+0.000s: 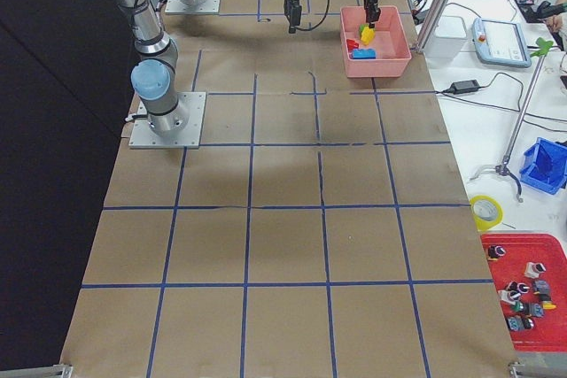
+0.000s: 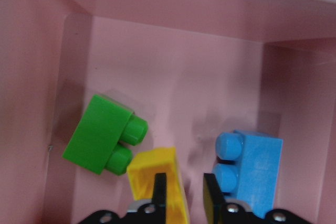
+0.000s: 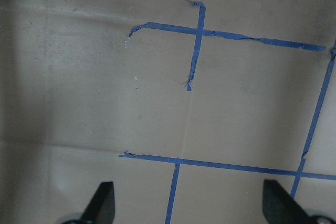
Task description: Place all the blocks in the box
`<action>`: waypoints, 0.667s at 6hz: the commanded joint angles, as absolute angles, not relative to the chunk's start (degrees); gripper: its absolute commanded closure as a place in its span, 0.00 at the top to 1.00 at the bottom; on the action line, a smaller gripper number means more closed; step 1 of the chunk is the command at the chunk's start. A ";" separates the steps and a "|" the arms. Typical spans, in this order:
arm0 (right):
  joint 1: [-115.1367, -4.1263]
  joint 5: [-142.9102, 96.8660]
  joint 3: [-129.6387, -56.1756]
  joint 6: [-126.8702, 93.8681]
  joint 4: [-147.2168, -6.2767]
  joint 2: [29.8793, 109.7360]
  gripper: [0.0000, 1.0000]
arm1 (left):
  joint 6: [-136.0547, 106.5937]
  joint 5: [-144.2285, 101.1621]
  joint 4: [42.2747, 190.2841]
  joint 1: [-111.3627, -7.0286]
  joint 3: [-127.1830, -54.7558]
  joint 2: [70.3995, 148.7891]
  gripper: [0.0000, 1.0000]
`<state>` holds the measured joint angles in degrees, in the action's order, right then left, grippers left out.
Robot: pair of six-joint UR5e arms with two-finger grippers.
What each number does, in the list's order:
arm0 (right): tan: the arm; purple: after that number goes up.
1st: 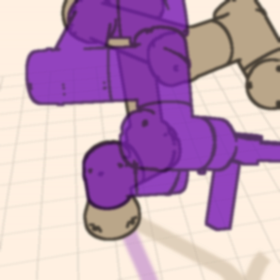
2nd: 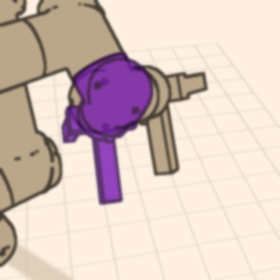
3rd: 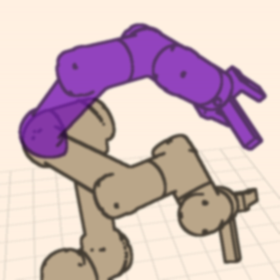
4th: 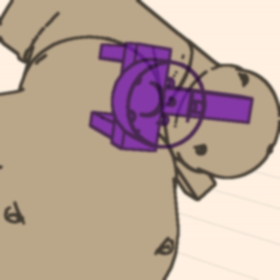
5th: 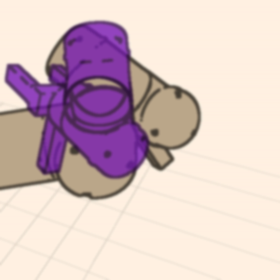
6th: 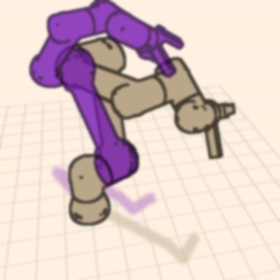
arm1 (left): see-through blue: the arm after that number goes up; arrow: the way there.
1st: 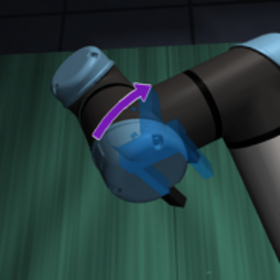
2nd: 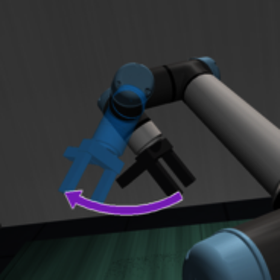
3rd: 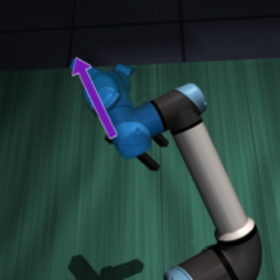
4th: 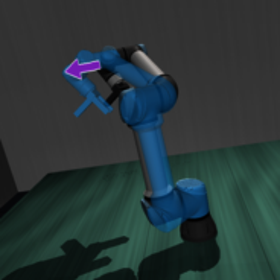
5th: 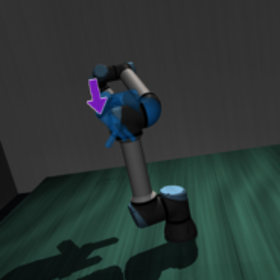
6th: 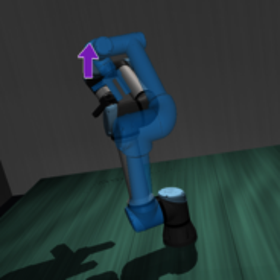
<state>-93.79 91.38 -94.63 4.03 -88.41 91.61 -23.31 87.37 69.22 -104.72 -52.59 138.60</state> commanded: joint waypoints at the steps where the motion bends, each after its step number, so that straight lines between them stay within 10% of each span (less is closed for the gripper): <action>1: -93.52 91.41 -94.57 4.39 -88.42 91.85 1.00 | -22.50 87.36 71.70 -103.55 -52.65 133.98 0.99; 4: -93.34 91.41 -94.40 4.39 -88.50 91.93 1.00 | -1.31 87.45 88.90 -93.30 -56.32 120.37 0.99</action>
